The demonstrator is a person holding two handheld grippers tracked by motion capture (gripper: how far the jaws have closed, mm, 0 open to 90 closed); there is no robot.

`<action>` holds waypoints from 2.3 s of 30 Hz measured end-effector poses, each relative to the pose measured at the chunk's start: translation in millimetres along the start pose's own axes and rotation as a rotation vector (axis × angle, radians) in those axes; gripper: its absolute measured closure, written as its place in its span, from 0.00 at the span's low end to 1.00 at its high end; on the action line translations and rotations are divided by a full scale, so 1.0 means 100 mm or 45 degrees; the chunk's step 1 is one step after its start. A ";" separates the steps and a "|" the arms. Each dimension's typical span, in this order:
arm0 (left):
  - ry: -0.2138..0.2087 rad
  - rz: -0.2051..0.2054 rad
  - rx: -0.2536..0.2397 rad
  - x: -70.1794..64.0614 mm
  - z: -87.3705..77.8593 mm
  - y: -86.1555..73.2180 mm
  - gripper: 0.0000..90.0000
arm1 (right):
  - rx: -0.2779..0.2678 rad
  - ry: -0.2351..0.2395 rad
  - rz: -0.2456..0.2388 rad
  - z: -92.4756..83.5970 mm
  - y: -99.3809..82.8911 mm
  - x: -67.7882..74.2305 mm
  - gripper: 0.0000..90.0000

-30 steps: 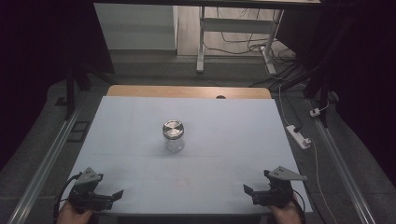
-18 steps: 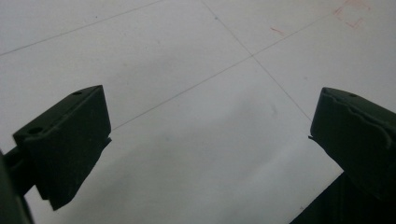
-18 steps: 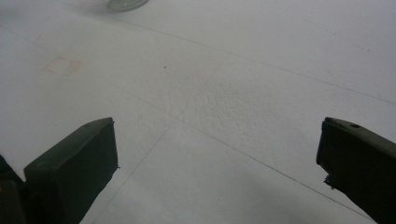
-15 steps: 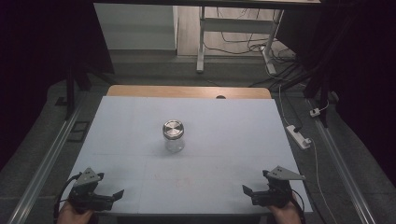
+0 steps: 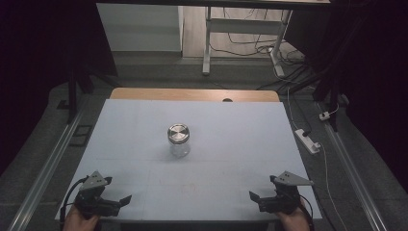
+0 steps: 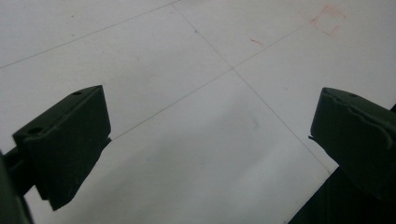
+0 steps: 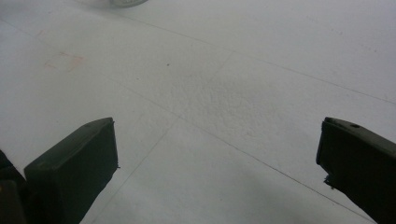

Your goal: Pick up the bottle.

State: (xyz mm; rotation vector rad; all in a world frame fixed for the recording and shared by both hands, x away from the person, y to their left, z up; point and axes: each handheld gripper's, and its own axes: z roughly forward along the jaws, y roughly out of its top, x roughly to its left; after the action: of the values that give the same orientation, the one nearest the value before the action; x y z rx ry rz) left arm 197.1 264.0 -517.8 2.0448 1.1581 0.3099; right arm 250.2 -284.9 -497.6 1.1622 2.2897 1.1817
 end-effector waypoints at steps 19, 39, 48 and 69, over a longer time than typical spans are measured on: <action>-0.031 0.115 -0.041 -0.06 0.19 0.24 0.00 | 0.012 0.014 -0.009 0.01 0.00 0.00 0.00; -0.133 0.220 -0.105 -0.02 0.55 0.58 0.00 | 0.014 0.020 -0.011 0.02 0.01 0.00 0.00; -0.113 0.224 -0.101 -0.01 0.73 0.75 0.00 | 0.022 0.026 -0.009 0.02 0.01 0.00 0.00; -0.145 0.226 -0.099 0.08 1.09 1.19 0.00 | 0.031 0.028 -0.031 0.03 0.01 0.01 0.00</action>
State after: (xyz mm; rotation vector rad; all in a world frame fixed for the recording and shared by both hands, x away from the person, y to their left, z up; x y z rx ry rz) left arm 335.3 180.5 -509.1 2.0723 0.8853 0.3153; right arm 251.8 -282.3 -498.6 1.1317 2.3335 1.1666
